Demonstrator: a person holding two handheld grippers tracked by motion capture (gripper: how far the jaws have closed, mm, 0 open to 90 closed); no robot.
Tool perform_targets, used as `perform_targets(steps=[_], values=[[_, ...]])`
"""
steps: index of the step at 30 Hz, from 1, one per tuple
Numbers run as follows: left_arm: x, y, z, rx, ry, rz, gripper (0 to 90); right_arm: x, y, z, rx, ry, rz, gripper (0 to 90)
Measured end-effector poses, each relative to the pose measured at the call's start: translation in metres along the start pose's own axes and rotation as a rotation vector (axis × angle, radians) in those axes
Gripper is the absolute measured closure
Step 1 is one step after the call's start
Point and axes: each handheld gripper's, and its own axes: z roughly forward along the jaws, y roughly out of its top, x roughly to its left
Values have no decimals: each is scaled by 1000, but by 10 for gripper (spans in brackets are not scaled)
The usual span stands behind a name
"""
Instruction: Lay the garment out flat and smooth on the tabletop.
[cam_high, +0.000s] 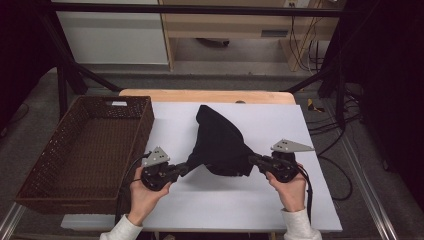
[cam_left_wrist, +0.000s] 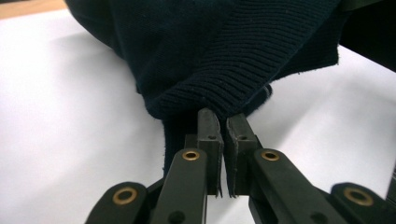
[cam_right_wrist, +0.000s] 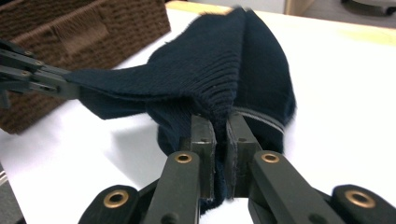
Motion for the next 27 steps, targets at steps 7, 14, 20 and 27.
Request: perform_targets(steps=[7,14,20,27], values=[[-22,-7,21,56,-43,46,863,-20,-27,-8,51,-69,23,847],[-27,-18,36,92,-50,59,860,-33,-52,13,149,-93,29,836],[-32,-21,43,115,-53,83,862,-26,-46,7,124,-48,6,584],[-38,-25,49,133,-64,107,865,-17,-17,-6,-56,-9,12,333]])
